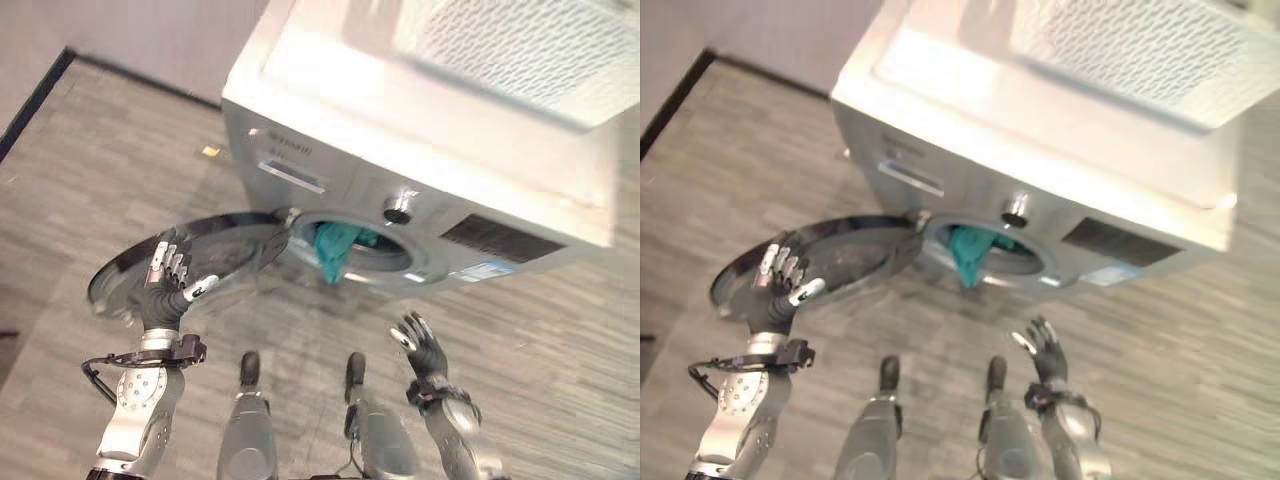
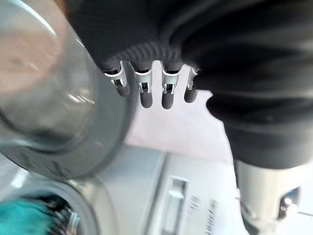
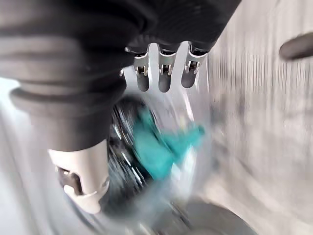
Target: Grab the laundry basket,head to the washer,open it,put in the laundry and shut it.
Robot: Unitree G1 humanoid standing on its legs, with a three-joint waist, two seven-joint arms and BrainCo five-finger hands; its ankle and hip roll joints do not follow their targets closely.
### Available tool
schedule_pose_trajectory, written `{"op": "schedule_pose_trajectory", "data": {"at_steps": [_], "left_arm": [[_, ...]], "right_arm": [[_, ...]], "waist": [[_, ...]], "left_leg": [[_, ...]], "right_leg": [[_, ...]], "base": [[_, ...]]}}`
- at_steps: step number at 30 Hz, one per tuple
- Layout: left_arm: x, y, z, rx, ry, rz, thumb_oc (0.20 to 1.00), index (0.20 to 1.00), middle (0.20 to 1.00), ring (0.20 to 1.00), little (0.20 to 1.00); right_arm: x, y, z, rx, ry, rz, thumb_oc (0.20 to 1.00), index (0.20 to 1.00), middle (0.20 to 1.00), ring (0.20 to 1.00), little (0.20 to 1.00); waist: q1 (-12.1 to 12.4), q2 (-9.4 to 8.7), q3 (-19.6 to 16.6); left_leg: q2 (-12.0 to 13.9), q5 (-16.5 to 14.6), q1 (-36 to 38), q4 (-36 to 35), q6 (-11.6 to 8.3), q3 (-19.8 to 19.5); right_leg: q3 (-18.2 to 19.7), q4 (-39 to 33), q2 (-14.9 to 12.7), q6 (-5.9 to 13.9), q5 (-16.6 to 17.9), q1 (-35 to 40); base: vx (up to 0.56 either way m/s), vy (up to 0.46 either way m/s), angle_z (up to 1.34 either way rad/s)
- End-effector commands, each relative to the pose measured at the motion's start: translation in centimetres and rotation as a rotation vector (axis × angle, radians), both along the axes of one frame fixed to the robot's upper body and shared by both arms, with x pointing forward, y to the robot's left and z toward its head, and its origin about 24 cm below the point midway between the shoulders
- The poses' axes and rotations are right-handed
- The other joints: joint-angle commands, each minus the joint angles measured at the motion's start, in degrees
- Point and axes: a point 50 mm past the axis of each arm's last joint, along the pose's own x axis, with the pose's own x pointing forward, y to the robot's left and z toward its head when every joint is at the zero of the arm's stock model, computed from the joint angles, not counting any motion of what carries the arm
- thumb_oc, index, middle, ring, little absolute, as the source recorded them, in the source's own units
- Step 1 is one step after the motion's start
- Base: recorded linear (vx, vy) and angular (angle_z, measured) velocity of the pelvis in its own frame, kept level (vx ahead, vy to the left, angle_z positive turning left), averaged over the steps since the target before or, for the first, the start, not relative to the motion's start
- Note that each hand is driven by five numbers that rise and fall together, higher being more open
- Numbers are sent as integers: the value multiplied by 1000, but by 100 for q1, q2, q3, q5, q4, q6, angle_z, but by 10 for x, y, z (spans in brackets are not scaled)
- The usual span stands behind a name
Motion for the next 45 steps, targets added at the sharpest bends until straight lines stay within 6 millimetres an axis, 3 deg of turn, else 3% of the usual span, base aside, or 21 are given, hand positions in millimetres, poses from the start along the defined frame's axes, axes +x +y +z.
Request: {"op": "schedule_pose_trajectory", "data": {"at_steps": [1,3,5,8,9,11,16,18,21,22,23,26,27,28,30,31,34,35,37,40,45], "left_arm": [[-8,6,1,83,-7,30,1000,1000,1000,1000,1000],[-7,3,-1,86,3,22,1000,1000,1000,1000,1000],[-8,7,-4,113,19,41,1000,1000,1000,1000,1000],[-10,8,-5,128,24,43,1000,1000,1000,1000,1000],[-11,8,-6,126,25,35,1000,1000,1000,1000,1000],[-8,-2,-4,126,13,-17,1000,1000,1000,1000,1000],[5,-26,-5,103,-5,-113,1000,1000,1000,1000,1000],[4,-35,-10,75,13,-159,1000,1000,1000,1000,1000],[4,-44,-16,31,32,-192,1000,1000,1000,1000,1000],[1,-45,-17,15,42,-215,1000,1000,1000,1000,1000],[1,-45,-17,10,42,-214,1000,1000,1000,1000,1000],[-3,-43,-19,21,65,-251,1000,1000,1000,1000,1000],[-4,-44,-20,38,77,-295,1000,1000,1000,1000,1000],[-6,-41,-21,29,79,-275,1000,1000,1000,1000,1000],[-10,-34,-23,39,101,-287,1000,1000,1000,1000,1000],[-11,-36,-25,17,101,-286,1000,1000,1000,1000,1000],[-11,-40,-27,0,103,-301,1000,1000,1000,1000,1000],[-8,-46,-25,10,95,-345,1000,1000,1000,1000,1000],[-6,-48,-23,8,85,-351,1000,1000,1000,1000,1000],[-5,-50,-19,34,71,-371,1000,1000,1000,1000,1000],[-9,-50,-20,31,82,-371,1000,1000,1000,1000,1000]], "right_arm": [[20,-39,36,-81,-163,-98,1000,1000,1000,1000,1000],[25,-49,49,-116,-213,-131,1000,1000,1000,1000,1000],[32,-74,89,-267,-363,-210,1000,1000,1000,1000,1000],[33,-92,126,-398,-497,-277,1000,1000,1000,1000,1000],[29,-106,168,-549,-647,-346,1000,1000,1000,1000,1000],[26,-116,219,-764,-813,-424,1000,1000,1000,1000,1000],[27,-130,273,-1035,-907,-444,1000,1000,1000,1000,1000],[25,-140,303,-1248,-894,-382,1000,1000,1000,1000,1000],[31,-142,327,-1336,-905,-317,1000,1000,1000,1000,1000],[37,-149,354,-1432,-864,-254,1000,1000,1000,1000,1000],[38,-149,356,-1433,-866,-249,1000,1000,1000,1000,1000],[54,-151,402,-1611,-773,-171,1000,1000,1000,1000,1000],[63,-155,421,-1621,-730,-163,1000,1000,1000,1000,1000],[71,-148,424,-1620,-745,-144,1000,1000,1000,1000,1000],[102,-140,447,-1673,-659,-116,1000,1000,1000,1000,1000],[114,-130,459,-1697,-651,-98,1000,1000,1000,1000,1000],[124,-125,467,-1722,-615,-107,1000,1000,1000,1000,1000],[146,-132,462,-1694,-490,-165,1000,1000,1000,1000,1000],[155,-131,458,-1675,-462,-172,1000,1000,1000,1000,1000],[172,-139,431,-1645,-305,-166,1000,1000,1000,1000,1000],[169,-167,402,-1682,-92,-138,1000,1000,1000,1000,1000]], "waist": [[-202,338,-472],[-275,336,-520],[-402,457,-625],[-451,484,-811],[-503,516,-907],[-504,573,-914],[-525,375,-985],[-548,180,-1178],[-572,218,-1296],[-494,152,-1388],[-523,192,-1398],[-373,137,-1459],[-161,-1,-1454],[-268,61,-1471],[-203,-108,-1525],[-251,41,-1517],[-216,106,-1501],[-42,109,-1511],[-35,147,-1499],[176,146,-1480],[261,210,-1440]], "left_leg": [[-27,-1197,1363,-206,533,484],[-102,-1179,1499,-268,606,449],[-143,-1267,1860,-401,797,392],[-186,-1219,2008,-610,828,365],[-181,-1197,2081,-710,828,257],[-130,-1230,2246,-820,808,98],[-79,-1228,2552,-1068,608,-218],[209,-1073,2689,-1234,353,-379],[518,-738,2611,-1198,159,-474],[705,-288,2438,-1086,2,-491],[730,-285,2431,-1095,-10,-506],[937,216,2285,-983,-161,-551],[1000,546,2174,-904,-233,-599],[1033,499,2230,-915,-229,-580],[1082,1042,2059,-838,-277,-708],[1173,1075,2135,-849,-281,-712],[1227,1183,2151,-870,-284,-754],[1313,1499,2023,-843,-320,-790],[1325,1609,1951,-821,-332,-865],[1369,1972,1818,-775,-393,-974],[1501,2313,1679,-866,-446,-955]], "right_leg": [[290,524,-507,525,348,-286],[457,777,-463,566,470,-305],[762,1430,-222,583,448,-444],[891,1178,-182,628,659,-484],[1026,736,-222,643,687,-614],[999,73,-326,598,595,-829],[1202,-33,-266,587,445,-642],[1157,205,-130,559,319,-515],[1008,306,82,401,65,-409],[867,231,198,297,-8,-290],[841,221,214,286,-9,-284],[711,0,364,149,-117,-85],[632,-136,404,72,-168,34],[626,-156,432,78,-204,88],[489,-248,435,-28,-223,181],[425,-290,493,-42,-293,303],[355,-321,530,-80,-324,392],[191,-402,587,-158,-436,535],[122,-438,601,-183,-458,584],[-56,-498,652,-239,-545,719],[-229,-511,757,-318,-694,730]], "base": [[155,321,-27],[61,220,-24],[101,181,-14],[109,13,-11],[210,-43,-7],[221,-62,6],[203,-121,56],[294,-355,97],[128,-257,43],[69,-193,24],[97,-272,31],[71,-202,17],[66,-172,11],[32,-189,5],[54,-164,24],[111,-173,42],[60,-83,53],[72,-140,21],[67,-117,28],[68,-97,70],[35,-70,27]]}}
